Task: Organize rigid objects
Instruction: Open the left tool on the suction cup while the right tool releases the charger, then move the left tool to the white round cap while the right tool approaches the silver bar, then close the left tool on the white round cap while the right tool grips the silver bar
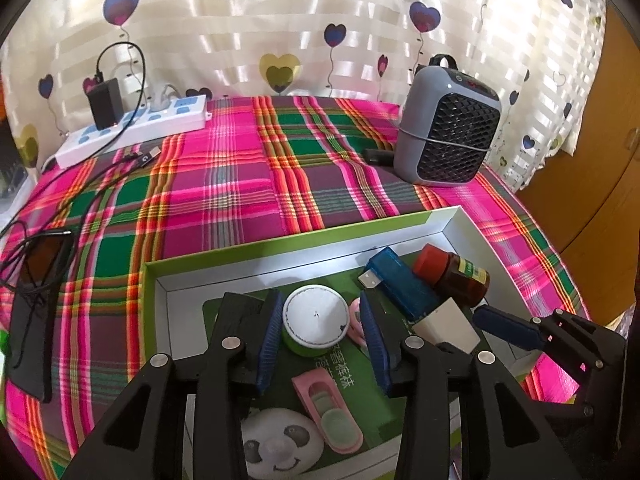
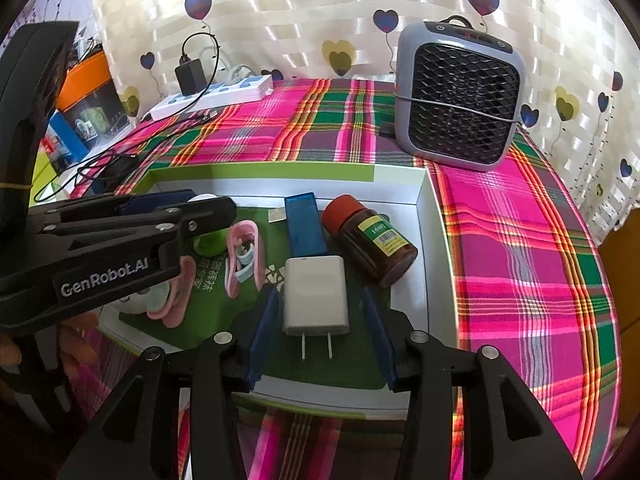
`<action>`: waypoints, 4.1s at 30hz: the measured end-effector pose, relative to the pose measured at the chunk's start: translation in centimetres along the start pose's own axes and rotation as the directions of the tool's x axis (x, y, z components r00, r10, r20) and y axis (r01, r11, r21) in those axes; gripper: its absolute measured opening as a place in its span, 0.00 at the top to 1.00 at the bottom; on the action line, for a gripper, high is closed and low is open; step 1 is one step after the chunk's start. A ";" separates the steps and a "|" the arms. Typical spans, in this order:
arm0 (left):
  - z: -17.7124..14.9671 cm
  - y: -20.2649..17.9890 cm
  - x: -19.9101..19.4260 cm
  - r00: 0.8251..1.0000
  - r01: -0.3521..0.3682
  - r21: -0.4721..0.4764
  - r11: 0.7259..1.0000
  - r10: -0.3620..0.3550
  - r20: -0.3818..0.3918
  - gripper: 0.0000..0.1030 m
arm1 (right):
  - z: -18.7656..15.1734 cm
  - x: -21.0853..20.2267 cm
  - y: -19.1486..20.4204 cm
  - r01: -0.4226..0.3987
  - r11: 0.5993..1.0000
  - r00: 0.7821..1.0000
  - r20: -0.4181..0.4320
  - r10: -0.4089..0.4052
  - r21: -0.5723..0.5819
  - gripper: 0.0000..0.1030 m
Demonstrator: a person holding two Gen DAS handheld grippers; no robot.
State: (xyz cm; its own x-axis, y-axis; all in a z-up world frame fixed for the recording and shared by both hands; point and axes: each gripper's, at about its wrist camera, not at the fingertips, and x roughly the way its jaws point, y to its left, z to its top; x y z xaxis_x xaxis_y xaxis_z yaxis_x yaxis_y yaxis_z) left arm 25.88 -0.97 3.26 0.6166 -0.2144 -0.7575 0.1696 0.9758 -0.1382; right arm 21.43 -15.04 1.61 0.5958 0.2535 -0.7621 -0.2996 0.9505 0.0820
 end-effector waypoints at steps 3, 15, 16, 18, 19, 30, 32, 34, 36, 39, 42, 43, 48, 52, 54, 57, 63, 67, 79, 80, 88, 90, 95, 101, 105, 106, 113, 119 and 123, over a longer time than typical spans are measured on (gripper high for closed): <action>-0.3 0.0 -0.6 1.000 -0.002 -0.001 1.000 0.002 0.008 0.62 | -0.1 -0.5 0.1 0.002 1.000 1.000 0.010 -0.002 0.004 0.56; -1.6 -0.4 -3.9 0.999 -0.013 -0.002 1.000 0.013 0.045 0.62 | -0.7 -2.2 0.4 0.012 1.000 0.999 0.035 -0.013 0.020 0.56; -1.8 -0.4 -4.2 0.999 -0.013 -0.003 1.000 0.013 0.049 0.62 | -0.8 -2.4 0.4 0.013 1.000 0.999 0.038 -0.014 0.025 0.56; -2.2 -0.4 -4.9 0.998 -0.010 -0.008 1.000 0.011 0.056 0.62 | -1.1 -2.8 0.4 0.011 0.999 0.999 0.042 -0.013 0.032 0.56; -2.4 -0.5 -5.0 0.998 -0.009 -0.009 1.000 0.010 0.056 0.62 | -1.2 -2.9 0.4 0.012 0.999 0.999 0.044 -0.014 0.036 0.56; -5.2 -0.9 -8.3 0.996 -0.004 -0.017 1.000 0.006 0.087 0.62 | -2.7 -5.2 0.7 0.012 0.998 0.997 0.069 -0.016 0.060 0.56; -5.7 -1.0 -8.8 0.996 -0.003 -0.017 1.000 0.004 0.091 0.62 | -2.9 -5.6 0.8 0.016 0.998 0.997 0.071 -0.020 0.060 0.56; -6.2 -1.1 -9.5 0.995 0.002 -0.019 1.000 0.000 0.100 0.62 | -3.2 -5.9 0.8 0.016 0.998 0.997 0.074 -0.021 0.064 0.56; -6.5 -1.0 -10.0 0.994 0.003 -0.021 1.000 -0.001 0.108 0.63 | -3.6 -6.3 0.9 0.017 0.998 0.997 0.080 -0.023 0.068 0.56; -7.2 -1.0 -10.8 0.993 0.006 -0.023 1.000 -0.004 0.117 0.63 | -4.0 -6.9 1.0 0.019 0.997 0.996 0.089 -0.026 0.071 0.56; -8.1 -0.9 -11.5 0.993 0.014 -0.030 0.999 -0.010 0.122 0.63 | -4.5 -7.6 1.1 0.028 0.997 0.994 0.102 -0.035 0.069 0.56; -8.4 -0.8 -11.6 0.993 0.016 -0.033 0.999 -0.011 0.122 0.63 | -4.9 -7.9 1.0 0.033 0.997 0.994 0.105 -0.041 0.071 0.56; -10.0 -0.5 -11.9 0.994 0.026 -0.051 0.998 -0.020 0.110 0.63 | -6.5 -8.4 0.8 0.041 0.996 0.994 0.095 -0.049 0.078 0.56; -10.9 -0.1 -12.0 0.994 0.034 -0.070 0.997 -0.026 0.103 0.63 | -7.6 -8.2 0.9 0.046 0.996 0.996 0.076 -0.052 0.080 0.56; -11.2 0.1 -12.0 0.994 0.036 -0.078 0.996 -0.027 0.102 0.63 | -8.0 -8.1 1.0 0.043 0.996 0.997 0.068 -0.048 0.081 0.56; -11.7 0.4 -12.0 0.995 0.037 -0.090 0.995 -0.029 0.098 0.63 | -8.5 -7.8 1.6 0.030 0.997 0.998 0.052 -0.034 0.070 0.56; -12.5 1.2 -11.7 0.996 0.036 -0.111 0.993 -0.027 0.083 0.63 | -8.6 -7.1 3.1 0.002 0.999 0.999 0.036 -0.004 0.034 0.56; -12.8 1.6 -11.4 0.997 0.034 -0.121 0.992 -0.025 0.071 0.63 | -8.6 -6.7 4.0 -0.013 1.000 1.000 0.025 0.013 0.017 0.56; -13.0 2.4 -10.7 0.998 0.042 -0.129 0.991 -0.036 0.050 0.62 | -8.2 -4.7 6.6 0.002 0.998 1.000 -0.027 -0.003 -0.059 0.56; -13.0 2.4 -10.6 0.998 0.043 -0.130 0.991 -0.037 0.048 0.62 | -8.2 -4.6 6.6 0.006 0.998 1.000 -0.025 -0.008 -0.062 0.56; -12.6 2.2 -9.8 0.998 0.052 -0.119 0.991 -0.049 0.029 0.63 | -8.2 -4.5 6.8 0.023 0.997 0.999 -0.020 -0.025 -0.074 0.57; -12.6 2.0 -9.6 0.998 0.054 -0.116 0.992 -0.052 0.027 0.62 | -8.1 -4.5 6.6 0.031 0.997 0.999 -0.018 -0.032 -0.074 0.62; -12.2 1.6 -9.2 0.998 0.057 -0.110 0.992 -0.055 0.017 0.62 | -8.2 -4.6 6.4 0.029 0.996 0.999 -0.016 -0.030 -0.080 0.74; -11.6 0.8 -8.7 0.998 0.063 -0.091 0.994 -0.063 0.005 0.62 | -8.3 -4.7 6.2 0.020 0.997 1.000 -0.015 -0.021 -0.078 0.77; -11.2 0.0 -8.2 0.997 0.073 -0.072 0.995 -0.073 -0.004 0.62 | -8.4 -4.9 5.7 0.016 0.997 1.000 -0.015 -0.017 -0.070 0.77; -11.1 -0.3 -8.0 0.997 0.073 -0.064 0.995 -0.074 -0.008 0.62 | -8.4 -5.0 5.6 0.017 0.997 1.000 -0.014 -0.018 -0.069 0.77; -10.5 -1.9 -6.9 0.997 0.073 -0.032 0.997 -0.074 -0.031 0.62 | -8.5 -5.4 4.3 0.026 0.998 1.000 -0.008 -0.027 -0.051 0.77; -9.8 -2.9 -6.0 0.998 0.042 -0.019 0.999 -0.043 -0.039 0.62 | -8.7 -6.2 3.1 0.021 0.999 1.000 0.006 -0.021 -0.029 0.77; -9.6 -3.3 -5.5 0.999 0.029 -0.010 1.000 -0.029 -0.045 0.62 | -8.9 -6.5 2.6 0.021 1.000 1.000 0.010 -0.021 -0.018 0.77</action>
State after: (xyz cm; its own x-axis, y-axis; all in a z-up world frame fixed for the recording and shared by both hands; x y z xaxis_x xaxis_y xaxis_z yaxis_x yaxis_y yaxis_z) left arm 14.53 -2.65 1.73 0.5764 -0.2408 -0.7809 0.1795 0.9696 -0.1665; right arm 10.15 -15.83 1.04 0.6094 0.2355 -0.7571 -0.3003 0.9523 0.0545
